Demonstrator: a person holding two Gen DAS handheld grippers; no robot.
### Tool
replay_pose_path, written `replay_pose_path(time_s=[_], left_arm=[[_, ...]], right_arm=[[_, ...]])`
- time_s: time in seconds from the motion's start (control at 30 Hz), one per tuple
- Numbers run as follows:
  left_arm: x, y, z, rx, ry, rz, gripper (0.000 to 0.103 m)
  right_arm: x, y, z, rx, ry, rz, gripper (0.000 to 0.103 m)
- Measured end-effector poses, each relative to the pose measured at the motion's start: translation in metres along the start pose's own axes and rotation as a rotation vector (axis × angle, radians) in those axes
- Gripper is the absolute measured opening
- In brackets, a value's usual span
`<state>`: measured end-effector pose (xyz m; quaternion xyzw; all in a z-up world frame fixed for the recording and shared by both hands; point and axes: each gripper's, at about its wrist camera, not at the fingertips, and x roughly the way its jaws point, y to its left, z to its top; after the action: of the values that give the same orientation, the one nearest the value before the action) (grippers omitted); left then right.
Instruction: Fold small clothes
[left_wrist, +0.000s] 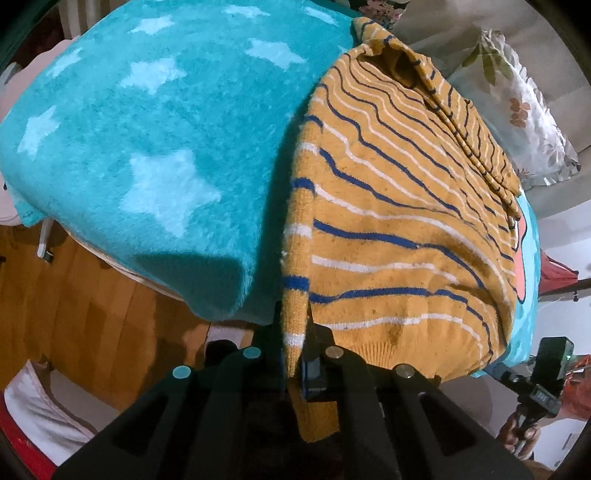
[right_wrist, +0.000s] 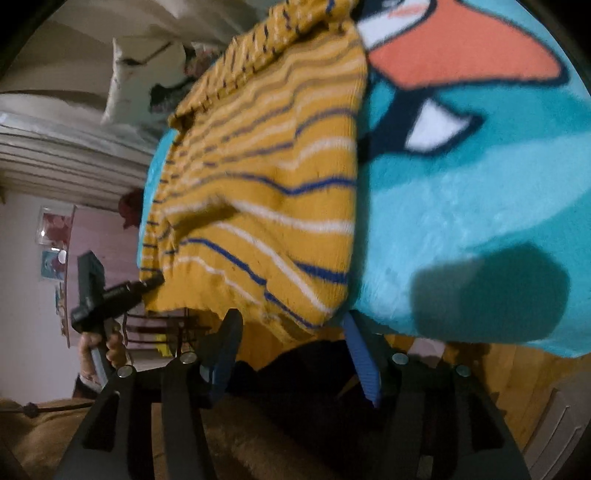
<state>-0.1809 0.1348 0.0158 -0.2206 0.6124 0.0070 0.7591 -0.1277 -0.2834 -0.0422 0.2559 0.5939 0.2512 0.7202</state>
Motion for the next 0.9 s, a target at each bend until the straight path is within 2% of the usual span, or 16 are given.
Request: replay_pose_path(time_s=[0.13, 0.17, 0.2, 0.23, 0.37, 0.47, 0.6, 0.67, 0.77, 0.9], left_arm=[[0.001, -0.002, 0.001, -0.001, 0.009, 0.012, 0.005], [0.001, -0.002, 0.002, -0.006, 0.009, 0.012, 0.005], [0.000, -0.001, 0.002, -0.014, 0.007, 0.010, 0.005], [-0.002, -0.001, 0.002, -0.022, 0.004, 0.007, 0.005], [-0.015, 0.000, 0.002, -0.063, -0.016, -0.032, 0.005], [-0.030, -0.009, 0.010, -0.056, -0.055, -0.069, 0.005], [-0.037, -0.023, 0.043, -0.046, -0.100, -0.126, 0.005], [-0.032, -0.033, 0.068, -0.045, -0.128, -0.152, 0.005], [-0.017, -0.044, 0.102, -0.060, -0.147, -0.151, 0.005], [0.002, -0.048, 0.136, -0.107, -0.131, -0.162, 0.009]], right_arm=[[0.028, 0.003, 0.001, -0.020, 0.046, 0.015, 0.062], [0.031, 0.002, 0.000, -0.015, 0.053, 0.016, 0.051], [0.034, 0.000, -0.001, -0.005, 0.065, 0.020, 0.023], [0.035, -0.002, -0.002, 0.003, 0.078, 0.032, 0.014], [0.013, 0.003, -0.001, -0.010, 0.050, 0.078, 0.011], [-0.020, 0.022, 0.008, -0.065, -0.001, 0.129, 0.009], [-0.051, 0.034, 0.041, -0.084, -0.106, 0.189, 0.009], [-0.054, 0.034, 0.062, -0.080, -0.147, 0.170, 0.008], [-0.042, 0.024, 0.102, -0.030, -0.198, 0.111, 0.009], [-0.013, 0.007, 0.139, 0.035, -0.210, -0.046, 0.010]])
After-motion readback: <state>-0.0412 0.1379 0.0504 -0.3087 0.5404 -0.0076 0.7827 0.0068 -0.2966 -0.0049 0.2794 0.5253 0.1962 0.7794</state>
